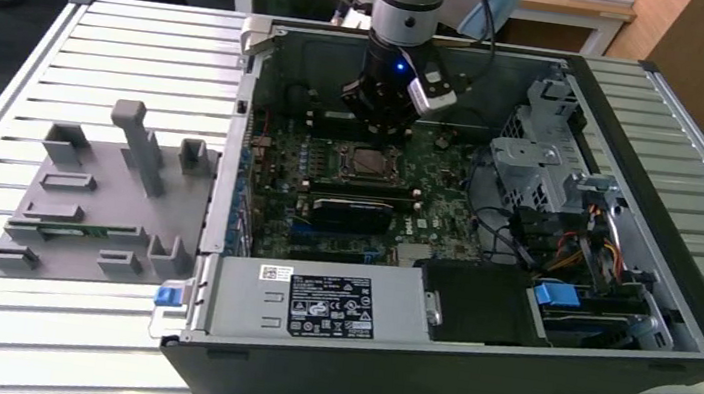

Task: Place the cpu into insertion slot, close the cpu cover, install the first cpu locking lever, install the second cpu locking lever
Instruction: 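Install the first cpu locking lever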

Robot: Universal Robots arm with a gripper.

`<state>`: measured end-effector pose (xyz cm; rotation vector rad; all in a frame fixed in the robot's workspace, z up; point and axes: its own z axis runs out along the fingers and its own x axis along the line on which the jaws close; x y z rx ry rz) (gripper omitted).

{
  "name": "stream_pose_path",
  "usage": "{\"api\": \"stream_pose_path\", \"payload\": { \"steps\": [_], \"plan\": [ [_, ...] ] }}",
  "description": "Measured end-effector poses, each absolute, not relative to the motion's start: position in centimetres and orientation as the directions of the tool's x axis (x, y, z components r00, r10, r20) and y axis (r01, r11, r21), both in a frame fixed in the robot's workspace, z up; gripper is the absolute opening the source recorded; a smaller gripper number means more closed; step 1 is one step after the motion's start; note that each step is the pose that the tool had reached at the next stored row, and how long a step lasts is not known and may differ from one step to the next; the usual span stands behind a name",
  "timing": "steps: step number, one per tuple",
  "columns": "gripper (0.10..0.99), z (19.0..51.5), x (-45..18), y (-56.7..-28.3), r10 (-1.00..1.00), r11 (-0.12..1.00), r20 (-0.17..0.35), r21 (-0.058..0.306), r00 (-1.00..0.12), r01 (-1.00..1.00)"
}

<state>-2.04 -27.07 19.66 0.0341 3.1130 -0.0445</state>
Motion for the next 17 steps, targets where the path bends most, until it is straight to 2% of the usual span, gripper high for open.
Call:
{"api": "stream_pose_path", "payload": {
  "steps": [17],
  "plan": [
    [0.106, 19.9, -2.02, -27.03, 0.022, 0.999, -0.029, -0.026, -0.999, 0.022]
  ]
}}
